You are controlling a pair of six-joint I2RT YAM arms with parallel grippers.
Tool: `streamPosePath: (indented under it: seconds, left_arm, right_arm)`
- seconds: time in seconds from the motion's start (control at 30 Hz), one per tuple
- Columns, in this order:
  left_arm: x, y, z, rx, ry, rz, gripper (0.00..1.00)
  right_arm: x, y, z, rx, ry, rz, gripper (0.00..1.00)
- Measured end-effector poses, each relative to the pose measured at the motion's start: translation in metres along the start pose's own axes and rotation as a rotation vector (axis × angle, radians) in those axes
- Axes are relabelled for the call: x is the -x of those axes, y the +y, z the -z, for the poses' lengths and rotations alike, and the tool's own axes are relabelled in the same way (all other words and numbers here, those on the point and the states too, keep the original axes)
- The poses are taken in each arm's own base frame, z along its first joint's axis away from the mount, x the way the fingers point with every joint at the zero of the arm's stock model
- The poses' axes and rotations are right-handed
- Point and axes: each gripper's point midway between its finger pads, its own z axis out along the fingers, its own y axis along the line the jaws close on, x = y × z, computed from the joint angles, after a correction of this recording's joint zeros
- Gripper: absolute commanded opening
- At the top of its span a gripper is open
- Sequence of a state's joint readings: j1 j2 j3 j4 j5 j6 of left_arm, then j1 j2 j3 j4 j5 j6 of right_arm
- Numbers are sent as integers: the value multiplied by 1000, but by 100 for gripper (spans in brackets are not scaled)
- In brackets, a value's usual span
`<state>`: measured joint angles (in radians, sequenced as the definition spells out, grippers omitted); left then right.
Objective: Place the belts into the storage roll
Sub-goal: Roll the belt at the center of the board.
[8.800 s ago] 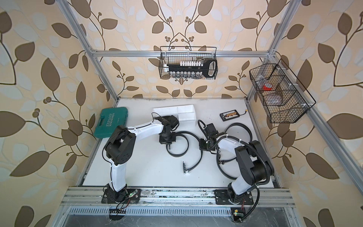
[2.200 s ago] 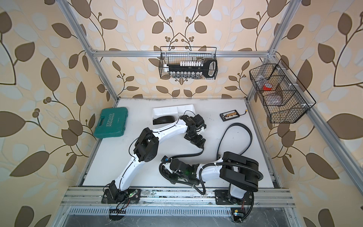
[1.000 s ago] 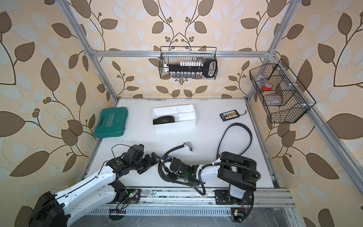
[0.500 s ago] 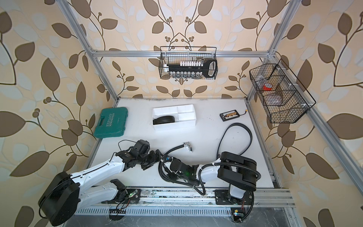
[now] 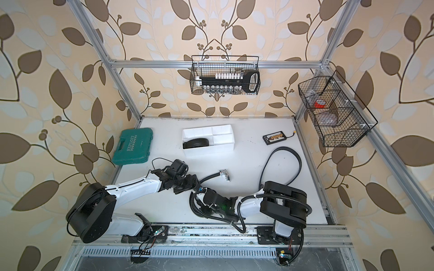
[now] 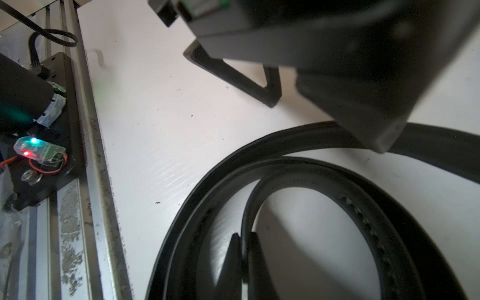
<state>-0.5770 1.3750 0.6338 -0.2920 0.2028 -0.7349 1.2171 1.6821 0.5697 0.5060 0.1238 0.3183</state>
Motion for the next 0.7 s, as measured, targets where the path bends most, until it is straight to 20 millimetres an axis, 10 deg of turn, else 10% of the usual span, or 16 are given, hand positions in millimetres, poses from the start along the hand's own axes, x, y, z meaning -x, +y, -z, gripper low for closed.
streamPosePath:
  seconds: [0.4, 0.7]
  left_arm:
    - [-16, 7, -6, 18, 64, -92, 16]
    - [19, -23, -28, 68, 115, -178, 0]
  right_arm:
    - [1, -5, 2, -6, -7, -14, 0]
    - [-4, 1, 7, 12, 18, 9, 0]
